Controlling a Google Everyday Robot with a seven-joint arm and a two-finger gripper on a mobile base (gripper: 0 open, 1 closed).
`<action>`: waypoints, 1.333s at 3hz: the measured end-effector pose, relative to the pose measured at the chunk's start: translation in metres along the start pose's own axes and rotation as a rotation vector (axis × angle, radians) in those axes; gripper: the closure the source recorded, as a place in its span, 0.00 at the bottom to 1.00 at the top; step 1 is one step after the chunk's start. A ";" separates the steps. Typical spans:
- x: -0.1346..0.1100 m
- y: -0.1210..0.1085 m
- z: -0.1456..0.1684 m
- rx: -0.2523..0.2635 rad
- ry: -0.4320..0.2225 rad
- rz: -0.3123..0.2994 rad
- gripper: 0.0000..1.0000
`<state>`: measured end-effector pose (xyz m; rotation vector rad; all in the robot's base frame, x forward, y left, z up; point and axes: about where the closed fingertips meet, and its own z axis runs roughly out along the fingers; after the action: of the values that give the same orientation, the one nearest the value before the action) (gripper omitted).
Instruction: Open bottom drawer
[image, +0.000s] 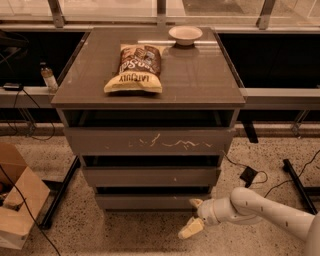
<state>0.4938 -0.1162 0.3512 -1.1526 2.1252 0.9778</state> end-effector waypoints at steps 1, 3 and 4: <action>0.004 -0.020 0.026 0.038 0.029 -0.024 0.00; 0.007 -0.065 0.055 0.074 0.004 -0.047 0.00; 0.013 -0.090 0.064 0.095 -0.015 -0.027 0.00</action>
Offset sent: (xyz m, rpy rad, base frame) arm 0.0715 0.0174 -0.0597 -0.0826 -0.1105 -0.0148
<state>0.5719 -0.1056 0.2723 -1.1211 2.1148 0.8615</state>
